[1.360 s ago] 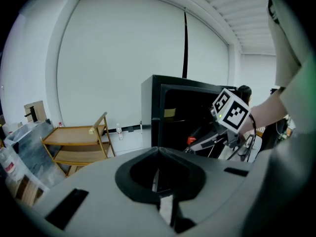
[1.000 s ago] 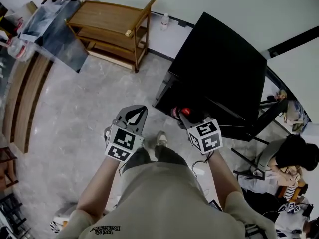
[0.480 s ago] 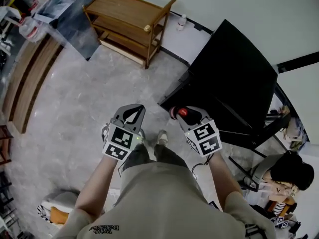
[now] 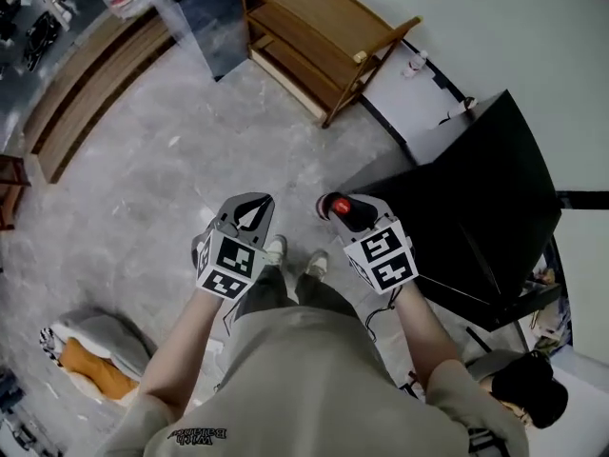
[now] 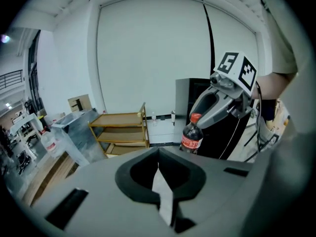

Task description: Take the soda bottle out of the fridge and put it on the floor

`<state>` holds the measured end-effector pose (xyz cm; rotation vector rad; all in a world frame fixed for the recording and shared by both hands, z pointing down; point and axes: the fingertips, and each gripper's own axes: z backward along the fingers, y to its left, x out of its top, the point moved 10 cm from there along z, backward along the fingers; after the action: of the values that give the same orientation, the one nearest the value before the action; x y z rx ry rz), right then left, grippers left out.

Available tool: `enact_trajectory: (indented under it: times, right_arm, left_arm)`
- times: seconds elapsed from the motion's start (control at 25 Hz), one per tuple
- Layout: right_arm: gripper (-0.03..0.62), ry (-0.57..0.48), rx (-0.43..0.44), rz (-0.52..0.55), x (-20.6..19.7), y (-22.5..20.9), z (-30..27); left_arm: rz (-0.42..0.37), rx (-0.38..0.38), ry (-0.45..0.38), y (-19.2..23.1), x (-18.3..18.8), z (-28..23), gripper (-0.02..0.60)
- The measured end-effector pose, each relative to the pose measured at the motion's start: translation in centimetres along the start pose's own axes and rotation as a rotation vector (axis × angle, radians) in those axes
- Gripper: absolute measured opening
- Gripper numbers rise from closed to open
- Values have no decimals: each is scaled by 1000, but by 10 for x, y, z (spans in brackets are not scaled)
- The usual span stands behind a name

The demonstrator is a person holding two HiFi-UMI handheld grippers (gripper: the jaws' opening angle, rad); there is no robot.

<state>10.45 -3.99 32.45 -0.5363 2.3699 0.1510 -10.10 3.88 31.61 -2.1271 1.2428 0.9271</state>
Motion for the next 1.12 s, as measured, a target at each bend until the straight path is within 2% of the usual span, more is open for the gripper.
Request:
enact_trajectory:
  times: [0.2, 0.56, 1.12]
  right_arm:
    - [114, 12, 79, 87, 30, 14, -41]
    - [114, 58, 185, 166, 51, 36, -106]
    - [114, 148, 258, 187, 38, 58, -225]
  left_arm:
    - [97, 119, 5, 23, -29, 23, 6]
    - [206, 209, 76, 52, -82, 33, 6]
    - [284, 164, 195, 92, -166, -20, 6]
